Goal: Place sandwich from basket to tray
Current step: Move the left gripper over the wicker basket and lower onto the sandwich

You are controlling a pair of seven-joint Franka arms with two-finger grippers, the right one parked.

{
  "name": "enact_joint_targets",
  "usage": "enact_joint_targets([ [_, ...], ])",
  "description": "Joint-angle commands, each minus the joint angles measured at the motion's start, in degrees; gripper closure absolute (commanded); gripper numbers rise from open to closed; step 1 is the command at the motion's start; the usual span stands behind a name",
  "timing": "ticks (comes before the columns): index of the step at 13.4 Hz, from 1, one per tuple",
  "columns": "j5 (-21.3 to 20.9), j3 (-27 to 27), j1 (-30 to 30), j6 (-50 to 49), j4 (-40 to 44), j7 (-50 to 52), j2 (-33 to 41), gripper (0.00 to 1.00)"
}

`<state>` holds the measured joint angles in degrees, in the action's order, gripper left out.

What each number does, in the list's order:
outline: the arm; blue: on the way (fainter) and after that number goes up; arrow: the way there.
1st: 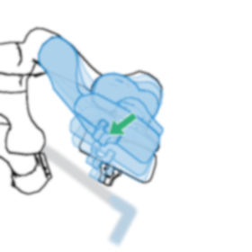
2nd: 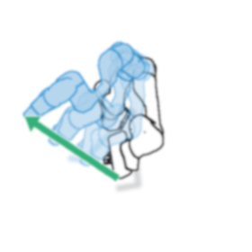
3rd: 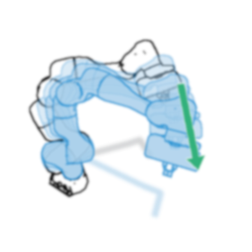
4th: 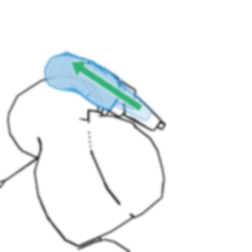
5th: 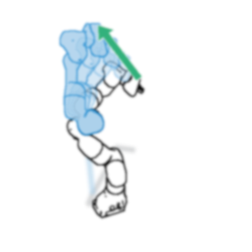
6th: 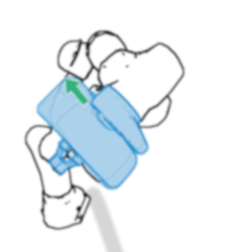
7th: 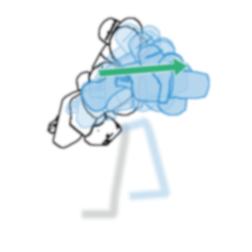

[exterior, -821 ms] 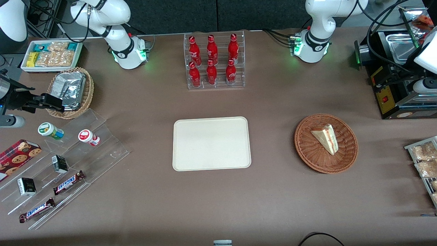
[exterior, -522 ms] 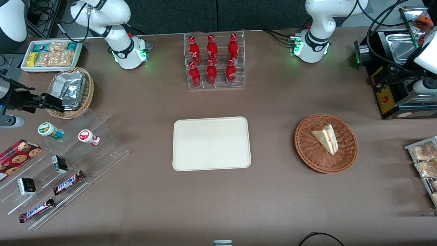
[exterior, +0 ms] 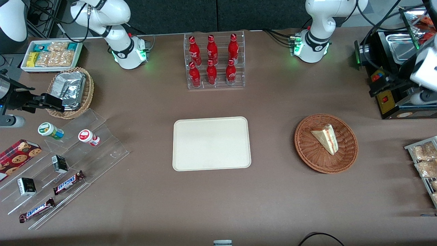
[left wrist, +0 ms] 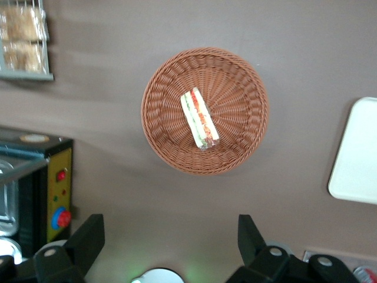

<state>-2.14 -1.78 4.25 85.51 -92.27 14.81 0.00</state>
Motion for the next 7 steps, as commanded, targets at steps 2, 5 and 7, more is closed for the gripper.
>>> enact_joint_targets([
  [2,0.73,0.11,0.58,2.01,0.08,4.69,-6.14,0.0],
  [5,0.82,0.19,1.72,8.51,-4.21,8.47,-8.34,0.0],
  [7,0.82,0.19,1.81,11.33,-6.16,9.79,-10.27,0.0],
])
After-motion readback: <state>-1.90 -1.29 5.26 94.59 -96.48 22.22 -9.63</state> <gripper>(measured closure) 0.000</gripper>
